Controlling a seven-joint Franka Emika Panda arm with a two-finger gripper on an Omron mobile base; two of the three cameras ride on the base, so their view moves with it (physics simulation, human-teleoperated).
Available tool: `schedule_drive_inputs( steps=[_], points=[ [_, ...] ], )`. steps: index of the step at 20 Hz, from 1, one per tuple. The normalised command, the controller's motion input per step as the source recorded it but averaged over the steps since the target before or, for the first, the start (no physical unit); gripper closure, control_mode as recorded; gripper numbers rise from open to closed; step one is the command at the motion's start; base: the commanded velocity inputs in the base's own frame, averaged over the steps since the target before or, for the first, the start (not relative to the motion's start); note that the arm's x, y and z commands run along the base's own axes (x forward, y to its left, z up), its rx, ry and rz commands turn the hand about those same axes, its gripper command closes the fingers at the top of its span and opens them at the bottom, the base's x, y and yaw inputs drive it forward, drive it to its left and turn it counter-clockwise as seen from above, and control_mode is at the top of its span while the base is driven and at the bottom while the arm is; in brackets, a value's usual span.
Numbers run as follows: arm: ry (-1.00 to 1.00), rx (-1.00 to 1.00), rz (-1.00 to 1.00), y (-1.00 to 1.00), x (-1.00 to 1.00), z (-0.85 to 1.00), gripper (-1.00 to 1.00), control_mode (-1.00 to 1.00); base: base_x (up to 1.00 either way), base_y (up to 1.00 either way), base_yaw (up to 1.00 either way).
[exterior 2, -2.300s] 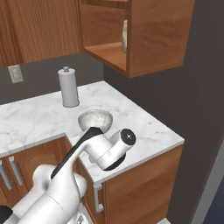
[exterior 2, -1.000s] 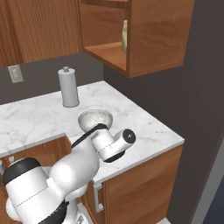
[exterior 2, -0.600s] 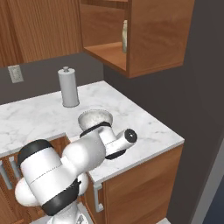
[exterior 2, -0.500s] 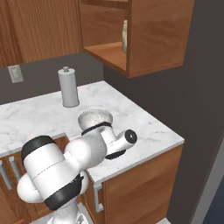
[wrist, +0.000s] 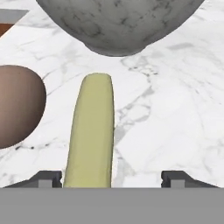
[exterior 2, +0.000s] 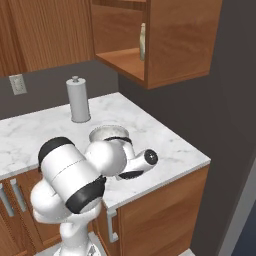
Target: Pick the egg and butter from the fridge and place them by the bowl for mixing.
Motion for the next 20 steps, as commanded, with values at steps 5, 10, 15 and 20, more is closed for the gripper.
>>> schedule_drive_inputs(
  steps=[5,10,15,20],
  points=[
    [-0.07,0.00,0.00,-0.12,0.11,0.00,-1.00,-1.00,0.00,0.00,0.00],
    [-0.17,0.01,0.03,-0.08,-0.54,0.19,-1.00,-1.00,0.00,0.00,0.00],
    [-0.22,0.00,0.02,-0.02,-0.71,0.40,-1.00,-1.00,0.00,0.00,0.00],
    [-0.20,0.00,0.01,0.07,-0.68,0.70,-1.00,-1.00,0.00,0.00,0.00]
  ],
)
